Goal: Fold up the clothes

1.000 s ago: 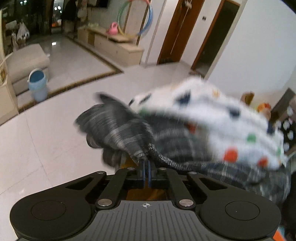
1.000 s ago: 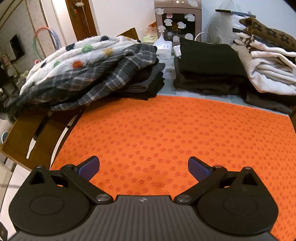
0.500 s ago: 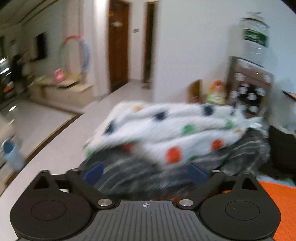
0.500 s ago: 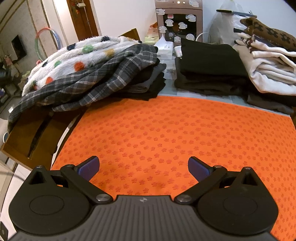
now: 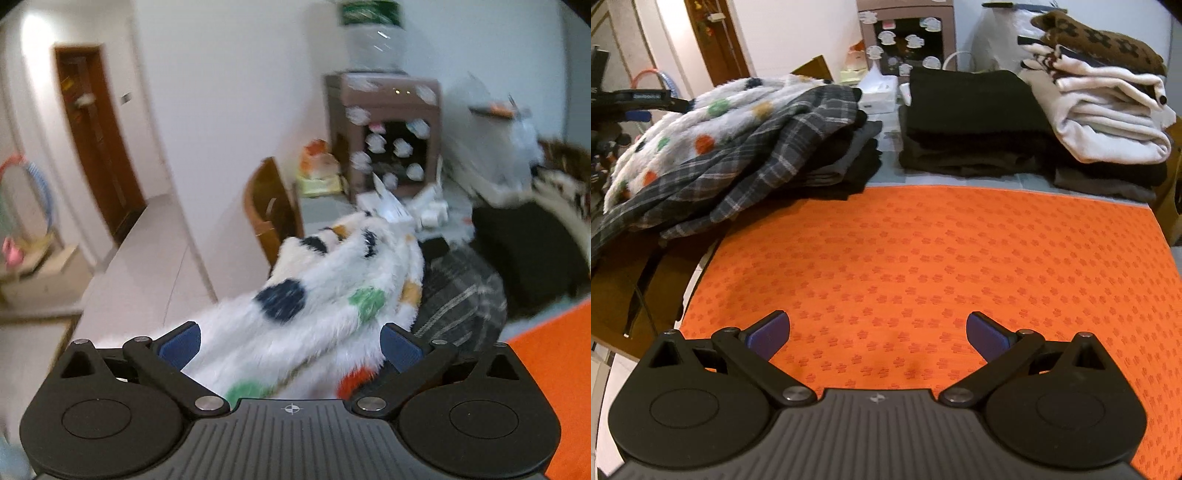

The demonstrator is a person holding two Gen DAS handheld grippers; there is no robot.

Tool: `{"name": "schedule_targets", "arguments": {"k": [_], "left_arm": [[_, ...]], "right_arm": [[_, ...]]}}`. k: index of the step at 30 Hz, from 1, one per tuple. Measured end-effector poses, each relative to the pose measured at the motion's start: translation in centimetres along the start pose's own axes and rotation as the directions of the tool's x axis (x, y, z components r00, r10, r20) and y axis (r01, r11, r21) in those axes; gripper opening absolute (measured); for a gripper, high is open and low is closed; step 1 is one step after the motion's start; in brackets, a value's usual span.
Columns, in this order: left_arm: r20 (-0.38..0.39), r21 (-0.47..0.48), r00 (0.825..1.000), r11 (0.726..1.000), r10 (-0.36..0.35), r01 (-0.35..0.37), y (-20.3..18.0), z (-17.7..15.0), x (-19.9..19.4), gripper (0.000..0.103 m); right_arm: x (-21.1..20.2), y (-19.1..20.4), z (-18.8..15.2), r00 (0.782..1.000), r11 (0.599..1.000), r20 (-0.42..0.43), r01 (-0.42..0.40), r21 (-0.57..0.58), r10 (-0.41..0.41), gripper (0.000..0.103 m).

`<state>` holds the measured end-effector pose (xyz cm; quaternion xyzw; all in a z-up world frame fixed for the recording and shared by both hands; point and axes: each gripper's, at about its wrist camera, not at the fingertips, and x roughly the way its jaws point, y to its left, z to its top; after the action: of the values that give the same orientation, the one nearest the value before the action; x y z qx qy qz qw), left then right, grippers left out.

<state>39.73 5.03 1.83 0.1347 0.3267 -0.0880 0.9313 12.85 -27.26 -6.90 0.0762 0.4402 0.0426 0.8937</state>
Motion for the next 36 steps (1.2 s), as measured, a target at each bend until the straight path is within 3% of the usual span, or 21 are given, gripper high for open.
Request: {"name": "schedule_targets", "arguments": {"k": [4, 10, 11, 12, 15, 19, 22, 26, 29, 33, 36], "left_arm": [[-0.003, 0.146, 1.000, 0.989, 0.021, -0.021, -1.6, 0.1, 3.4, 0.103], [-0.123, 0.187, 0.992, 0.982, 0.023, 0.001, -2.5, -2.3, 7.5, 0.100], [-0.113, 0.185, 0.993, 0.983, 0.035, -0.013, -2.7, -2.8, 7.4, 0.089], [-0.098, 0.183, 0.994, 0.983, 0.048, -0.029, -2.8, -3.2, 7.2, 0.065], [-0.047, 0.115, 0.997, 0.992, 0.058, -0.052, -2.3, -3.6, 5.4, 0.033], [0.047, -0.003, 0.996, 0.997, 0.078, -0.078, -1.2, -2.5, 1.4, 0.025], [0.130, -0.064, 0.984, 0.991, 0.123, -0.116, -0.7, -0.9, -2.2, 0.023], [0.251, -0.201, 0.950, 0.970, 0.184, -0.135, 1.7, 2.0, -8.2, 0.021], [0.331, -0.283, 0.915, 0.950, 0.229, -0.135, 3.7, 4.2, -12.5, 0.019], [0.446, -0.336, 0.846, 0.931, 0.291, -0.143, 5.5, 6.5, -18.5, 0.018], [0.530, -0.364, 0.779, 0.920, 0.334, -0.147, 6.4, 8.2, -23.1, 0.018]], "right_arm": [[0.5, -0.5, 0.2, 1.000, 1.000, -0.009, 0.012, 0.019, -0.012, 0.102], [0.9, -0.8, 0.4, 1.000, 0.999, -0.016, 0.024, 0.030, -0.023, 0.102], [0.9, -0.8, 0.4, 1.000, 0.999, -0.017, 0.025, 0.031, -0.024, 0.102], [0.9, -0.9, 0.4, 1.000, 0.999, -0.017, 0.026, 0.032, -0.025, 0.102], [0.9, -1.0, 0.5, 1.000, 0.999, -0.016, 0.026, 0.031, -0.025, 0.102], [0.7, -0.8, 0.5, 1.000, 1.000, -0.008, 0.016, 0.023, -0.016, 0.102], [0.3, -0.5, 0.5, 1.000, 1.000, 0.002, 0.007, 0.011, -0.007, 0.102], [-0.6, -0.2, 0.4, 1.000, 1.000, 0.025, -0.003, 0.000, 0.003, 0.102], [-1.5, -0.1, 0.4, 0.999, 1.000, 0.046, -0.012, -0.004, 0.012, 0.102], [-3.3, 0.0, 0.4, 0.996, 1.000, 0.090, -0.025, -0.013, 0.026, 0.102], [-5.1, -0.1, 0.4, 0.990, 0.999, 0.134, -0.037, -0.013, 0.039, 0.102]]}}
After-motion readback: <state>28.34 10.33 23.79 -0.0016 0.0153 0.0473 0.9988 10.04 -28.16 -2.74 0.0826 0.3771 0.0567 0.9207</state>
